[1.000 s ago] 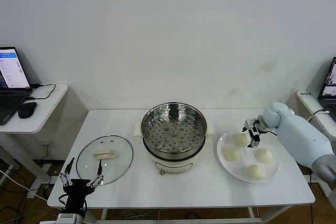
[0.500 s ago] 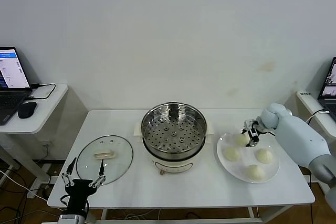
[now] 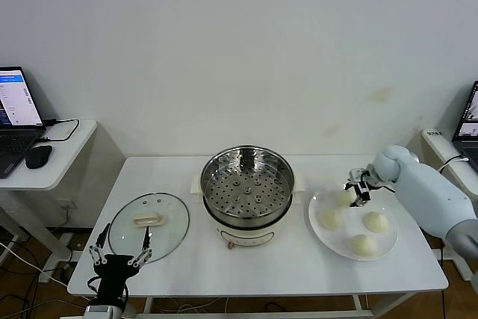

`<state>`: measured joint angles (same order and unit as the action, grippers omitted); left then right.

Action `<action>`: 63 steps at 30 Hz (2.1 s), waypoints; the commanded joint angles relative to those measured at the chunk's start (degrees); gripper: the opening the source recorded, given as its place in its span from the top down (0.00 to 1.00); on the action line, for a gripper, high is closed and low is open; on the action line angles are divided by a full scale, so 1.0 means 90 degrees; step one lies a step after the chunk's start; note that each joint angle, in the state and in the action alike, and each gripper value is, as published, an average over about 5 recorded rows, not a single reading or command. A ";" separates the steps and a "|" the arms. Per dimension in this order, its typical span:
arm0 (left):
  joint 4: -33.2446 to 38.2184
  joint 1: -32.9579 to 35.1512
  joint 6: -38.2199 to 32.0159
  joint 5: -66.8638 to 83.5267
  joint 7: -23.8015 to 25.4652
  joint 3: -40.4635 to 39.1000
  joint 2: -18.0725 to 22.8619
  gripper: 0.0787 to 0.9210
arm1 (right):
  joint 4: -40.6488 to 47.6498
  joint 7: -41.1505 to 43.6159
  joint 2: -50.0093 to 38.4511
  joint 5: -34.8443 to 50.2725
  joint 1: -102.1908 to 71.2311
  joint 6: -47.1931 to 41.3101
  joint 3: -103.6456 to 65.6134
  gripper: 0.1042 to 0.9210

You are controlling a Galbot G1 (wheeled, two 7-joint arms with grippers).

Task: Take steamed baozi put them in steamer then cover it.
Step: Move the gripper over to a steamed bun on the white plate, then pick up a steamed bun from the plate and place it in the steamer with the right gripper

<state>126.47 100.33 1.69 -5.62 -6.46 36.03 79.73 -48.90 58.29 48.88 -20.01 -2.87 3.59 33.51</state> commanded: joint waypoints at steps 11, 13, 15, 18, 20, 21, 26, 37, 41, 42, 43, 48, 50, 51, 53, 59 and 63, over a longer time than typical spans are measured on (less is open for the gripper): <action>-0.0012 -0.0149 0.0021 0.0008 0.0009 -0.0191 -0.0071 0.12 | -0.2568 0.0274 -0.1661 0.2695 0.3321 -0.0399 0.2254 0.41; -0.0021 -0.0157 0.0020 0.0018 0.0009 -0.0184 -0.0085 0.12 | -0.2546 0.0248 -0.1450 0.2948 0.3810 -0.0392 0.2565 0.41; -0.0031 -0.0163 0.0019 0.0029 0.0010 -0.0167 -0.0099 0.12 | -0.2532 0.0209 -0.1198 0.3178 0.4186 -0.0389 0.2833 0.41; -0.0045 -0.0175 0.0022 0.0057 0.0014 -0.0121 -0.0127 0.12 | -0.2519 0.0132 -0.0717 0.3469 0.4493 -0.0370 0.3123 0.41; -0.0053 -0.0183 0.0024 0.0084 0.0019 -0.0073 -0.0146 0.12 | -0.2482 0.0073 -0.0354 0.3613 0.4576 -0.0331 0.3252 0.41; -0.0058 -0.0185 0.0025 0.0100 0.0021 -0.0048 -0.0155 0.12 | -0.2447 0.0042 -0.0188 0.3651 0.4577 -0.0294 0.3295 0.41; -0.0109 -0.0204 0.0026 0.0154 0.0024 0.0068 -0.0163 0.12 | -0.2216 -0.0073 0.0623 0.3639 0.4479 0.0005 0.3601 0.41; -0.0157 -0.0229 0.0012 0.0222 0.0018 0.0272 -0.0065 0.12 | -0.2035 -0.0400 0.1719 0.2659 0.4106 0.1200 0.4325 0.41; -0.0178 -0.0231 0.0005 0.0237 0.0014 0.0317 -0.0032 0.12 | -0.1691 -0.0571 0.1981 0.1894 0.3947 0.1897 0.4414 0.41; -0.0183 -0.0231 0.0003 0.0242 0.0013 0.0326 -0.0025 0.12 | -0.1571 -0.0610 0.2055 0.1734 0.3899 0.2059 0.4412 0.41; -0.0189 -0.0232 0.0001 0.0246 0.0012 0.0333 -0.0018 0.12 | -0.1455 -0.0649 0.2127 0.1587 0.3852 0.2206 0.4405 0.41; -0.0244 -0.0237 -0.0010 0.0273 0.0008 0.0380 -0.0009 0.12 | -0.1035 -0.0865 0.2386 0.1031 0.3608 0.2792 0.4346 0.41; -0.0269 -0.0247 -0.0012 0.0284 0.0008 0.0399 -0.0008 0.12 | -0.0969 -0.0934 0.2439 0.0881 0.3486 0.2927 0.4325 0.41; -0.0282 -0.0254 -0.0013 0.0287 0.0008 0.0405 -0.0008 0.12 | -0.0946 -0.0970 0.2459 0.0809 0.3418 0.2987 0.4308 0.41; -0.0309 -0.0270 -0.0013 0.0288 0.0008 0.0407 -0.0008 0.12 | -0.0891 -0.1046 0.2500 0.0646 0.3281 0.3103 0.4261 0.41; -0.0374 -0.0313 -0.0007 0.0285 0.0001 0.0399 -0.0013 0.12 | -0.0562 -0.1210 0.2652 0.0160 0.2964 0.3399 0.4088 0.40; -0.0395 -0.0332 -0.0005 0.0284 0.0003 0.0395 -0.0014 0.12 | -0.0277 -0.1294 0.2758 -0.0192 0.2831 0.3559 0.3951 0.40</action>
<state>123.16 97.43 1.59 -3.05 -6.45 39.54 79.61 -57.11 48.90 70.49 -12.59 26.42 29.12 70.30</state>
